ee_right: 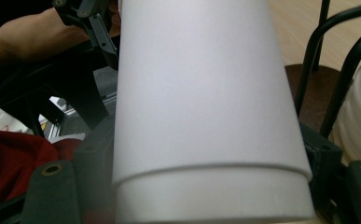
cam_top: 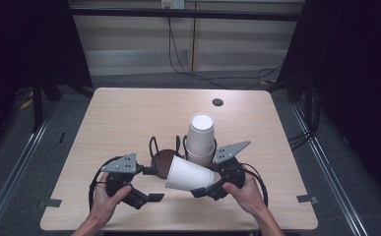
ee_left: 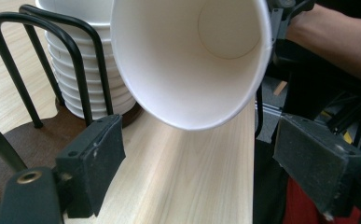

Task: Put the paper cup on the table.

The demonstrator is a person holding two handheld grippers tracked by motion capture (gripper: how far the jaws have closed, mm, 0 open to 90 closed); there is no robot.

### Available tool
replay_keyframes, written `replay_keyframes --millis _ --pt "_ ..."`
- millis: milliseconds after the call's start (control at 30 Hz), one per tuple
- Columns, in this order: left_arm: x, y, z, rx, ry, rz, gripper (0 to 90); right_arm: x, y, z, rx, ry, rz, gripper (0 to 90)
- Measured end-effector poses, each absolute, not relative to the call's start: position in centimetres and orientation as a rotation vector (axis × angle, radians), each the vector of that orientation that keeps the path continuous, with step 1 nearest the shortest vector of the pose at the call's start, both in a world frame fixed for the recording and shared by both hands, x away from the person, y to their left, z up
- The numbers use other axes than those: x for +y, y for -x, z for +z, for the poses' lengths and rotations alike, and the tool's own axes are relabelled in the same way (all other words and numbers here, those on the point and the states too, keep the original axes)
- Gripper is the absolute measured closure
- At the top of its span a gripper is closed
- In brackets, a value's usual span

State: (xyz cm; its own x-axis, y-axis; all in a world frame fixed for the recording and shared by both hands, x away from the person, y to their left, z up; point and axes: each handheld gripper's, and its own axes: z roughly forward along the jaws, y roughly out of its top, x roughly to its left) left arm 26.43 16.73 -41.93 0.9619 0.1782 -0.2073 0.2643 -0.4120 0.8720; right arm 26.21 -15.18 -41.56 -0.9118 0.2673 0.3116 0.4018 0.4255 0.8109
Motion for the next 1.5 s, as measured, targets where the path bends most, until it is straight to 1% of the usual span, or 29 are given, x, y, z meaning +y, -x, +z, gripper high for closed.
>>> replay_keyframes --millis 167,333,433,733,767,967,1200,1233,1300,1333,1500 --pt "16.8 -26.3 -41.8 0.311 -1.979 -0.105 15.9 -15.4 -26.0 -41.2 -2.521 0.595 -1.58 24.5" --pt "16.9 -26.5 -41.9 0.328 -1.91 -0.164 15.9 -15.4 -25.9 -41.0 -2.471 0.584 -1.644 24.5" --pt "17.1 -26.5 -41.8 0.332 -1.881 -0.172 15.8 -15.3 -25.8 -41.0 -2.465 0.567 -1.651 24.5" --pt "17.3 -26.5 -41.2 0.318 -1.846 -0.142 15.7 -14.4 -25.7 -41.2 -2.486 0.533 -1.604 24.5" --pt "17.3 -26.5 -41.2 0.325 -1.834 -0.122 15.8 -14.2 -25.6 -41.2 -2.495 0.528 -1.595 24.5" --pt "17.3 -26.6 -41.2 0.316 -1.836 -0.127 15.8 -13.9 -25.6 -41.3 -2.497 0.525 -1.573 24.5" --pt "17.0 -26.5 -41.2 0.302 -1.85 -0.104 14.5 -13.5 -25.5 -41.5 -2.504 0.513 -1.558 24.6" --pt "16.9 -26.4 -41.3 0.299 -1.851 -0.096 13.7 -13.5 -25.5 -41.5 -2.503 0.512 -1.557 24.6" --pt "16.8 -26.5 -41.3 0.297 -1.861 -0.088 8.1 -13.4 -25.4 -41.5 -2.502 0.5 -1.549 24.6" --pt "16.6 -26.4 -41.3 0.305 -1.865 -0.08 1.1 -13.2 -25.4 -41.5 -2.5 0.49 -1.549 24.6" --pt "16.2 -26.4 -41.3 0.289 -1.865 -0.11 0.0 -12.6 -25.2 -41.5 -2.504 0.463 -1.534 24.6"
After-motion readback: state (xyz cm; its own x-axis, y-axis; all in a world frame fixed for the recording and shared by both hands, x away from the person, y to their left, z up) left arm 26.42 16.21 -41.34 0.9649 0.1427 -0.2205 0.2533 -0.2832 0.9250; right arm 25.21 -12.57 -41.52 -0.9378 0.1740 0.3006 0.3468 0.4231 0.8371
